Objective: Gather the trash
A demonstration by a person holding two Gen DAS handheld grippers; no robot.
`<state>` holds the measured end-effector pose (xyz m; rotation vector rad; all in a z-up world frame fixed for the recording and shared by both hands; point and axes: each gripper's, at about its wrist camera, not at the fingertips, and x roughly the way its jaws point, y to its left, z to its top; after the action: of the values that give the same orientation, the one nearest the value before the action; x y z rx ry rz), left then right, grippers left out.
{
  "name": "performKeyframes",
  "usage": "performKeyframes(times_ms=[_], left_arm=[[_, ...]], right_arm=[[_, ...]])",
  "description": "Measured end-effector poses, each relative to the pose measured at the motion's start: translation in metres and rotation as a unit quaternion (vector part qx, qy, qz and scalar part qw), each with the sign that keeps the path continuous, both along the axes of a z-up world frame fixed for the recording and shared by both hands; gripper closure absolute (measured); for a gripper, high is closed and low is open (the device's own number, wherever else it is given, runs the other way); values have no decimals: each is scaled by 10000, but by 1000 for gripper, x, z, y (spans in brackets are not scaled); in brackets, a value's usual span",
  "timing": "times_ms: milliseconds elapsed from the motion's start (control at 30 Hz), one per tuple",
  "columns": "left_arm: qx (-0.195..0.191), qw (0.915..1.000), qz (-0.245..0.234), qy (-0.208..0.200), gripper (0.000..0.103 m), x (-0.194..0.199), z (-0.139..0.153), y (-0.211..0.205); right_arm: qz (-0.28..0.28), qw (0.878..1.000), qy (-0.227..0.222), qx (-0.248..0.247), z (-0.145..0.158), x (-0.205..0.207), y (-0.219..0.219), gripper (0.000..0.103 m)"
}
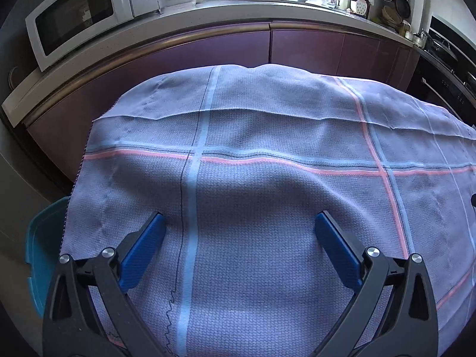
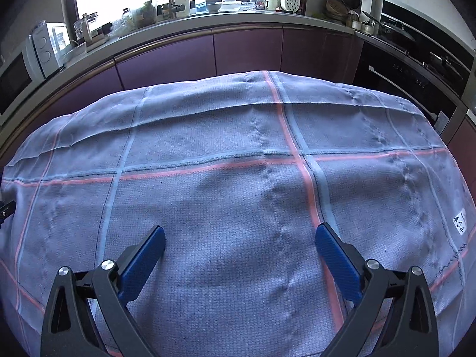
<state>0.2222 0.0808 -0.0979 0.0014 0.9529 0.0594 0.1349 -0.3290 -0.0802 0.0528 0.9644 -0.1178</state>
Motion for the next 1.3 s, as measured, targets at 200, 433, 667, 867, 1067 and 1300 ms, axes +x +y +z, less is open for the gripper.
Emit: performKeyframes(times_ms=[200,433,667,867,1067,1300], left_arm=[[9,10000,1,-2,4,2,0,-3],[5,10000,2,-5,4,-1,1,-2],[4,10000,1,-5,4,0,1,-2],[3,10000,0,-5,4,-1,1,-1],[3,10000,-1,-6,4,-2,1,-1],[4,10000,-1,-6,4,-1,1,-1]], right_arm=[[2,10000,-2,1,1,0,1,5],[1,10000,-2,2,1,1,1,5],[1,10000,-3,2,1,1,1,5],[1,10000,-3,3,1,1,1,5],[1,10000,-3,3,1,1,1,5],[1,10000,-3,3,1,1,1,5]])
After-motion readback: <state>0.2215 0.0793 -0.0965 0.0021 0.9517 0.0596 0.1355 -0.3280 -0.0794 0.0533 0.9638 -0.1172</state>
